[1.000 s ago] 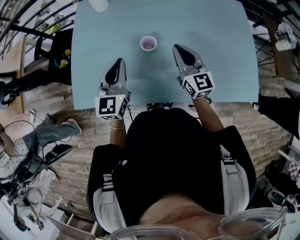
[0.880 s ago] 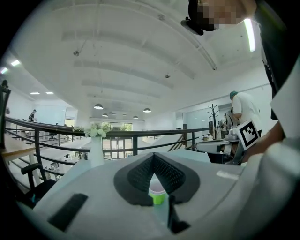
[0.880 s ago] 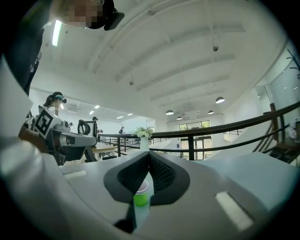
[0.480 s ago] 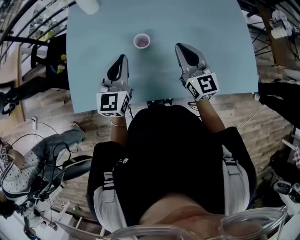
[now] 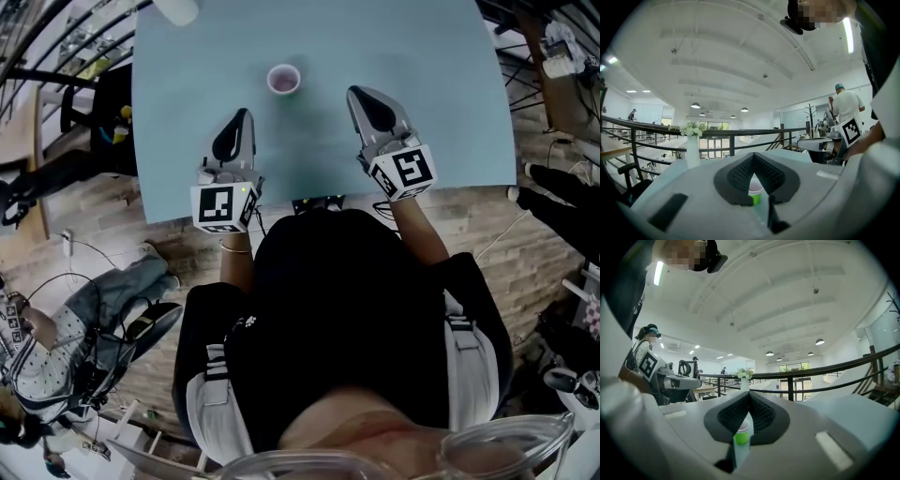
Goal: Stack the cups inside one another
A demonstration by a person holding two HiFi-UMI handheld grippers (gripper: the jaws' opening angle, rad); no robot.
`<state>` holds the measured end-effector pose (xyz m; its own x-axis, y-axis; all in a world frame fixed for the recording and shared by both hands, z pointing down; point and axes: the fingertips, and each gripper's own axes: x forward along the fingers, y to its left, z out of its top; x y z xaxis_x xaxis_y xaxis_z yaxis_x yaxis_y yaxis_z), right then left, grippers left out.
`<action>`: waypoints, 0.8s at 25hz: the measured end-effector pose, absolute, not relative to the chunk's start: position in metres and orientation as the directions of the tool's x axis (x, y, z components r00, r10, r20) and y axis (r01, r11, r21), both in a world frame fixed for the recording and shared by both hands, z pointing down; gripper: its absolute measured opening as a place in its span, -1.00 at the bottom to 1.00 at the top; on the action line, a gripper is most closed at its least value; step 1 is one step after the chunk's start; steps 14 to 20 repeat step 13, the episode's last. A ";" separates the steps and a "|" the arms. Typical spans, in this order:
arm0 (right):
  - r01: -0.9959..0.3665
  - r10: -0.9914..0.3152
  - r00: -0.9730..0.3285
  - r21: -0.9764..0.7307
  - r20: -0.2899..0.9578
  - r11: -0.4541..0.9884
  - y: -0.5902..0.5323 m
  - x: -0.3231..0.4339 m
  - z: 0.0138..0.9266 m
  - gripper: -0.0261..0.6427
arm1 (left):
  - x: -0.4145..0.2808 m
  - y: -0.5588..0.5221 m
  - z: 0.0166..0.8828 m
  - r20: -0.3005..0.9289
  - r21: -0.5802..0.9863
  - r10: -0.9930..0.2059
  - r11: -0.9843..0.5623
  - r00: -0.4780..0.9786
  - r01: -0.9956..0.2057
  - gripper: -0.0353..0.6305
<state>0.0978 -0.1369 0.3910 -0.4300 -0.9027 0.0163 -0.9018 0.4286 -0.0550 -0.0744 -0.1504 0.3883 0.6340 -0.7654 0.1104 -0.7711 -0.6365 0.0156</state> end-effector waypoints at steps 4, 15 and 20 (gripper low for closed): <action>-0.903 -0.904 -0.428 -0.053 0.015 0.426 -0.139 0.095 0.391 -0.89 | -0.077 -0.153 0.389 0.115 0.010 -0.764 -0.639 0.635 -0.769 -0.91; -0.903 -0.904 -0.427 -0.059 0.009 0.426 -0.132 0.104 0.389 -0.89 | -0.069 -0.146 0.385 0.113 0.001 -0.767 -0.636 0.632 -0.772 -0.91; -0.903 -0.904 -0.427 -0.059 0.009 0.426 -0.132 0.104 0.389 -0.89 | -0.069 -0.146 0.385 0.113 0.001 -0.767 -0.636 0.632 -0.772 -0.91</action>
